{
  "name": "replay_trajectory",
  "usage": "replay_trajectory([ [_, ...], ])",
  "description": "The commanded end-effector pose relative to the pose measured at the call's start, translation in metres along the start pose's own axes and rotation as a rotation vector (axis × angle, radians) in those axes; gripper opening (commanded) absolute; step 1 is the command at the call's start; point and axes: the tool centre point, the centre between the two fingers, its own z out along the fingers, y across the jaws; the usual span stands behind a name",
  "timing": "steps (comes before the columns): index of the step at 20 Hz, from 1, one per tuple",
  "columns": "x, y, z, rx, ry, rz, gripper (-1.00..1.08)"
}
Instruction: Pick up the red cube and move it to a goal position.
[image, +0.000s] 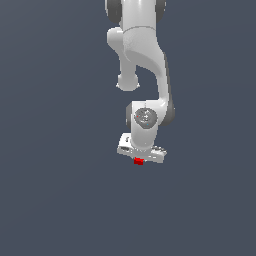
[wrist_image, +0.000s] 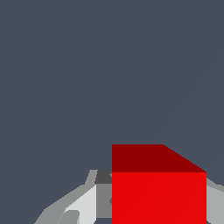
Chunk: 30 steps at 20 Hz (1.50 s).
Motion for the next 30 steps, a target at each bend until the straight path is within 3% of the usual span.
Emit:
replay_trajectory([
  [1, -0.001, -0.002, -0.015, 0.001, 0.002, 0.0, -1.0],
  [20, -0.019, -0.018, -0.206, 0.001, 0.002, 0.0, -1.0],
  [30, -0.021, -0.024, -0.254, 0.001, 0.002, 0.0, -1.0],
])
